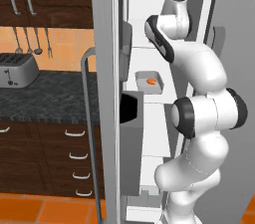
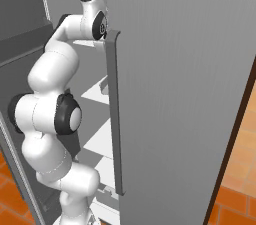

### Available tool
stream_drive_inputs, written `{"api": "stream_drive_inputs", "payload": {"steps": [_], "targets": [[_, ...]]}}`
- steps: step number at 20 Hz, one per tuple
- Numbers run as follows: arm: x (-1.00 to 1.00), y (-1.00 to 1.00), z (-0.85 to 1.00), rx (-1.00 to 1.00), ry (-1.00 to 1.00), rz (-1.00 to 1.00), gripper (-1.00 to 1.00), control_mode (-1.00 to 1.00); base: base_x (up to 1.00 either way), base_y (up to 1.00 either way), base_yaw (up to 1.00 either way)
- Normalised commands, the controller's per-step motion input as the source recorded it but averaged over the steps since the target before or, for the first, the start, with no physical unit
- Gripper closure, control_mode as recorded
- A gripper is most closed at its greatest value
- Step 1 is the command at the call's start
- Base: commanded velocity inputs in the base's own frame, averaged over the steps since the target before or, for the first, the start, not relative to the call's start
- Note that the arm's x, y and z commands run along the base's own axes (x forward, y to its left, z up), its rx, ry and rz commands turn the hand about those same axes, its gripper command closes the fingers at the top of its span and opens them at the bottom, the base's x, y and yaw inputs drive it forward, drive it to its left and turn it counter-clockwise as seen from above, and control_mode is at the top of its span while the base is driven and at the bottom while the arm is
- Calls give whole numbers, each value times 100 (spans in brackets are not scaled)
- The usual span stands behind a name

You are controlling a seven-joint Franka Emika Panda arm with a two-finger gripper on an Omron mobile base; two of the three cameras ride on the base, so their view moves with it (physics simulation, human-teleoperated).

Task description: Take the meat container that has the shrimp and place it on the second highest rack of the freezer. Then take the vegetable container that has the bell pepper and carrot and place it on the highest rack of the freezer.

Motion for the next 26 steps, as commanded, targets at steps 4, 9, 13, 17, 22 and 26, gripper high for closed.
{"api": "stream_drive_inputs", "payload": {"steps": [4,9,13,17,22,26], "targets": [[-32,-3,6,0,-11,0,-100,-100,0,0,0],[-47,-3,36,0,-16,1,-100,-100,0,0,0],[-78,0,28,0,-4,0,-100,-100,0,0,0],[-100,0,0,0,-2,3,-100,-100,0,0,0],[-100,0,0,0,-15,8,-100,-100,0,0,0],[-100,1,-12,-3,1,13,-100,-100,0,0,0]]}}
